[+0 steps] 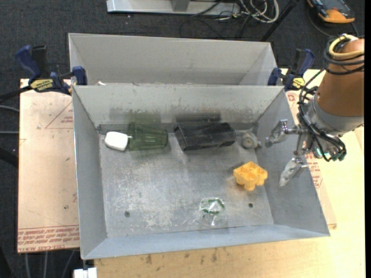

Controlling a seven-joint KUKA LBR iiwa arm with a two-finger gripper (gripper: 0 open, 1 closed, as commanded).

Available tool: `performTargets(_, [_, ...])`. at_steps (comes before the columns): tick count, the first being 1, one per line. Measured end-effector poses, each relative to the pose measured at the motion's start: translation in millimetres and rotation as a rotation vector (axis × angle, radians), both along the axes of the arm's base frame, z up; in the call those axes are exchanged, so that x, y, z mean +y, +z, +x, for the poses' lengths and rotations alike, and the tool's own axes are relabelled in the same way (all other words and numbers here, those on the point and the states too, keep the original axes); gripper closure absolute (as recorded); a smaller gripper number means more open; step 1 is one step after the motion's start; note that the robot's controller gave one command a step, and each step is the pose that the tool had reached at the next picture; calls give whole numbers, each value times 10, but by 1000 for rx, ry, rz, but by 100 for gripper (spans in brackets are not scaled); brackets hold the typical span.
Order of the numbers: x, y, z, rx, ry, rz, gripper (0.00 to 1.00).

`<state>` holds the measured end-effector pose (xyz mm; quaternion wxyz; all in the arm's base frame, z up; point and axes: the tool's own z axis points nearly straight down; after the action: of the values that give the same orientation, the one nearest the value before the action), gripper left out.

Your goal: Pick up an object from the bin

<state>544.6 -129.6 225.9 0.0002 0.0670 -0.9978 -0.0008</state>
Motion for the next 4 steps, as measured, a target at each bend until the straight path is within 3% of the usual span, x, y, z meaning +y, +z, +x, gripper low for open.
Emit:
performTargets(1, [-22,204,44,-8,11,-3,0])
performTargets(2, [165,-232,65,-10,1,-3,0])
performTargets(3, [348,-910,97,-11,-71,-1,0])
performTargets(4, [353,-1149,155,-8,-43,0,0])
